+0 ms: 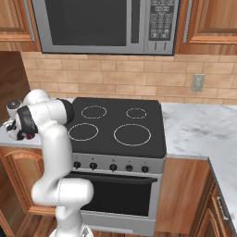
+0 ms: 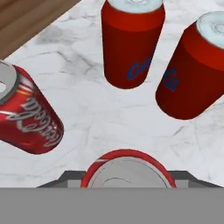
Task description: Four empty soda cans are scattered around the kitchen. Gather all the cans and cluster them next to the stove for recycling.
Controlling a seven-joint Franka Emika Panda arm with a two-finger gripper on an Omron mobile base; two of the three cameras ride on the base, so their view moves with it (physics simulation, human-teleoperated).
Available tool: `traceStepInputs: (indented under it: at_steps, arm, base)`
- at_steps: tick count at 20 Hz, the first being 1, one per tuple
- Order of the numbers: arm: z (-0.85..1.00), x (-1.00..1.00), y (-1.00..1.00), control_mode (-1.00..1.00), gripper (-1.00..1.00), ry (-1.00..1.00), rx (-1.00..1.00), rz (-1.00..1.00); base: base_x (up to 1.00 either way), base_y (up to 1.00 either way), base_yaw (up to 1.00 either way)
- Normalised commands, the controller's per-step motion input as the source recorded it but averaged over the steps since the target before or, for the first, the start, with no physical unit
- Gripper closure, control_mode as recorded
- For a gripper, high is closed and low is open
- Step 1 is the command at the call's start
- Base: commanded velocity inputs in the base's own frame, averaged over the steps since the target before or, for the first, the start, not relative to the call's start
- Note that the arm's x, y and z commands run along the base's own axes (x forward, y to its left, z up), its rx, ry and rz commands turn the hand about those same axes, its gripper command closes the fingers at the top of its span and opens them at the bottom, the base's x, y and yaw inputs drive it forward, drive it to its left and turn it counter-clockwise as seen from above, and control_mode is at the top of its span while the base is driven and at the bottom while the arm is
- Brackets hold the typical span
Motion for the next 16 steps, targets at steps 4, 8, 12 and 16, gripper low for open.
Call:
traceStepInputs:
  at_steps: [4,8,12,16]
  arm:
    - [-0.24,0.21,0.04,-1.0,1.0,0.0,0.0,0.0]
    - [-0.22,0.03,-0.04,-1.0,-1.0,0.0,-0.01,0.0]
    - [-0.08,0.0,-0.16,-1.0,-1.0,0.0,0.0,0.0]
    - [0.0,-0.01,-0.12,-1.0,-1.0,-0.02,0.0,0.0]
  base:
    - [0.0,0.0,0.0]
    - [0.0,0.0,0.0]
    - [0.0,0.0,0.0]
    - [0.0,0.0,0.0]
